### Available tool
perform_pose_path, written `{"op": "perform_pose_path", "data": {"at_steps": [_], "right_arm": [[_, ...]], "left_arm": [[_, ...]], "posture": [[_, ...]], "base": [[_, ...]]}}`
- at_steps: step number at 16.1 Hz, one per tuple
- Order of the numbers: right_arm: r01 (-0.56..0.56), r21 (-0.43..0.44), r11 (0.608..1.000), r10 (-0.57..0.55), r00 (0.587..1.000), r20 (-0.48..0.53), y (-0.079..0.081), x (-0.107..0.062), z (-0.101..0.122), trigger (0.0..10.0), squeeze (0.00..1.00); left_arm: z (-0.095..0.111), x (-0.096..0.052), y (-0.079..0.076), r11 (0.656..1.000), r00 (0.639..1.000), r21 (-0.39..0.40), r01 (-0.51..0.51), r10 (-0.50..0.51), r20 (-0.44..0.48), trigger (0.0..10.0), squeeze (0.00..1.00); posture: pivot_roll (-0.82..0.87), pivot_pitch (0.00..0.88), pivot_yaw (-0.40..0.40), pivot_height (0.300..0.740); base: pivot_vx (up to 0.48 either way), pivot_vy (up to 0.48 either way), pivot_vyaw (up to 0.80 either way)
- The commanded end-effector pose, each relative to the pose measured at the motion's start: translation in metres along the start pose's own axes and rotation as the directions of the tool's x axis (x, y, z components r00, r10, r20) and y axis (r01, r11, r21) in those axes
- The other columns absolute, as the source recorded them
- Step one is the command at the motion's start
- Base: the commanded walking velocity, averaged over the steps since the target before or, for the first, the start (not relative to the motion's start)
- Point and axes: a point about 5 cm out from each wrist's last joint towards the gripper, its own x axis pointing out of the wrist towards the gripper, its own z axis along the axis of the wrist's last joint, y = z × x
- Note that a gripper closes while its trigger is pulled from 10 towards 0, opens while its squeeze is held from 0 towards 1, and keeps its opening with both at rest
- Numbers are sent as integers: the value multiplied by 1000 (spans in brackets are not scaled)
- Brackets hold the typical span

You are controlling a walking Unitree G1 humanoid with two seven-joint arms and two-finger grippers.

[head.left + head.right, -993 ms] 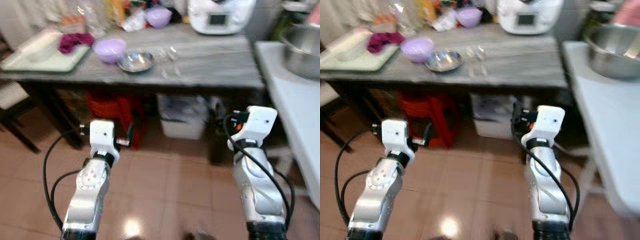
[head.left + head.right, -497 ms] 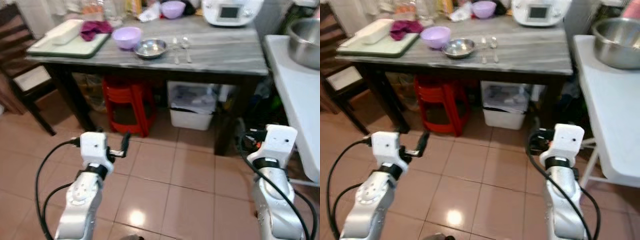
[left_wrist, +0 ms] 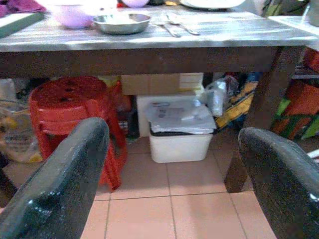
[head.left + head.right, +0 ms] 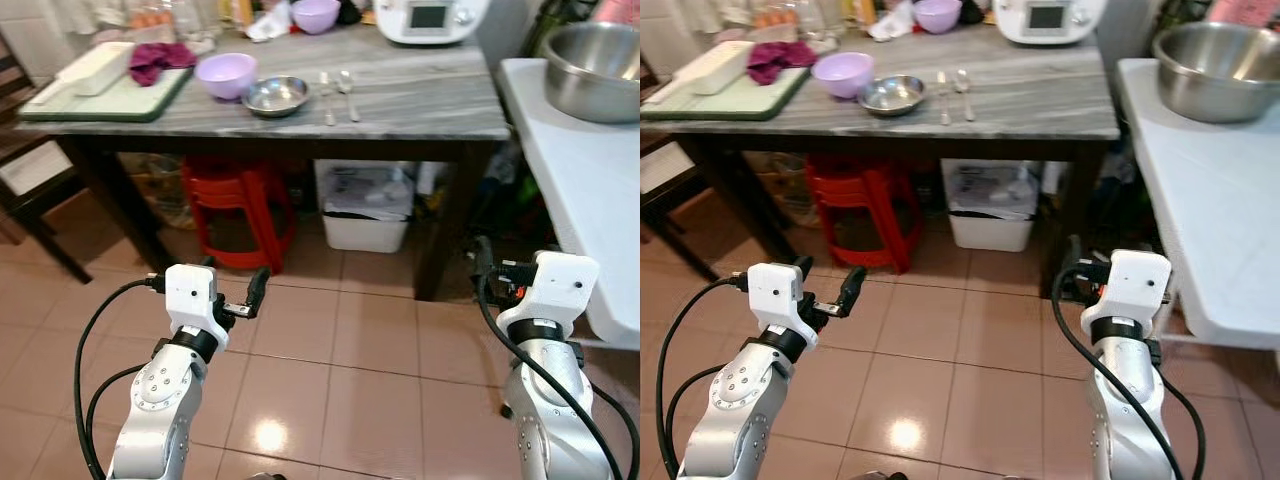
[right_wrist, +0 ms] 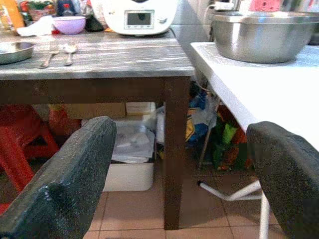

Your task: Setting the table

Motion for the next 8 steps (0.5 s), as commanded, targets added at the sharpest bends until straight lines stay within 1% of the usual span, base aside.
{"op": "perform_pose_path", "data": {"at_steps": [1,8], "right_arm": [[2,-1,1000,-2,1000,6,-1,-1,4,10000,0],[-37,6,999,37,999,6,7,1,8,10000,0]], "left_arm": [[1,-2,-1,1000,1000,-4,10,-10,2,10000,0],[3,-2,-5,999,999,-23,33,-32,8,10000,0]], "posture": [[-151,129,84,740],[-149,147,76,740]], "base": [[0,-480,-469],[0,-480,0]]}}
